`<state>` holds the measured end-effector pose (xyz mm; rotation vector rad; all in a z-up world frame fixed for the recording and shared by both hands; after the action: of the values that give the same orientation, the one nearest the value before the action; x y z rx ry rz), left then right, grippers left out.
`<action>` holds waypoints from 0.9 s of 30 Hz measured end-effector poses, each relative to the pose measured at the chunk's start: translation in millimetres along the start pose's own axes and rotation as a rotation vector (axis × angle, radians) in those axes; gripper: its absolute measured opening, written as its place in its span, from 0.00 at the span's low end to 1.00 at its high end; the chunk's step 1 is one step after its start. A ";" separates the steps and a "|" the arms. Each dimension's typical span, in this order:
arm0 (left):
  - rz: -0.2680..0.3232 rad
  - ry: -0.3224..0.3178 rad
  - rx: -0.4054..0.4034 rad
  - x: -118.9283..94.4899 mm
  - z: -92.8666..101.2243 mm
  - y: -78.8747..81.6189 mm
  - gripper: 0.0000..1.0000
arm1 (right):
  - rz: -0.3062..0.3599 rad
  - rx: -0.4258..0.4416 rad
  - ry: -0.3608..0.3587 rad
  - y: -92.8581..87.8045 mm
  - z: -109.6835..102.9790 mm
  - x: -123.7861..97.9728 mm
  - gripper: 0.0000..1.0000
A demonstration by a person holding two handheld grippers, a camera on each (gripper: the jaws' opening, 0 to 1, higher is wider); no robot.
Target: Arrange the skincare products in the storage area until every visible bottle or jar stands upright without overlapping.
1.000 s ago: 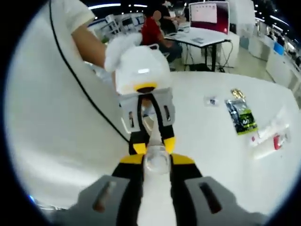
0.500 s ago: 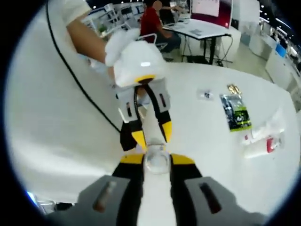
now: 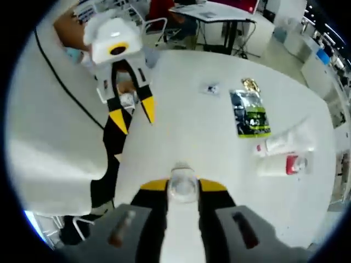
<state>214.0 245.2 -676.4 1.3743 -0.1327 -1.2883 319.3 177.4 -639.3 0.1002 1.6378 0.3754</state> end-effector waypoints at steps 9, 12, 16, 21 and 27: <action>0.004 0.010 -0.012 -2.9 -2.3 -4.1 0.29 | -0.052 0.006 -0.035 -9.1 37.7 2.3 0.20; 0.010 0.018 -0.019 -3.5 -3.5 -3.6 0.29 | -0.068 0.002 -0.036 -12.4 44.4 3.5 0.20; 0.015 0.025 -0.028 -5.0 -4.4 -3.5 0.29 | -0.086 -0.008 -0.035 -14.0 49.8 4.3 0.20; 0.021 0.040 -0.039 -8.3 -6.8 -5.6 0.29 | -0.094 -0.014 -0.045 -14.7 61.6 4.9 0.21; 0.022 0.050 -0.047 -11.6 -8.6 -9.4 0.29 | -0.110 -0.014 -0.062 -17.1 75.4 8.4 0.21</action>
<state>210.2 261.8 -679.3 1.3603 -0.0830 -1.2306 395.1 177.4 -656.8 0.0106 1.5717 0.2968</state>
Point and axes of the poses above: the point that each gripper's makers call its tool centre point, and the gripper's own axes: x roughly forward along the fingers, z roughly to its right, y roughly out of its top, the point moved 1 cm from there along -x, roughly backward along the fingers
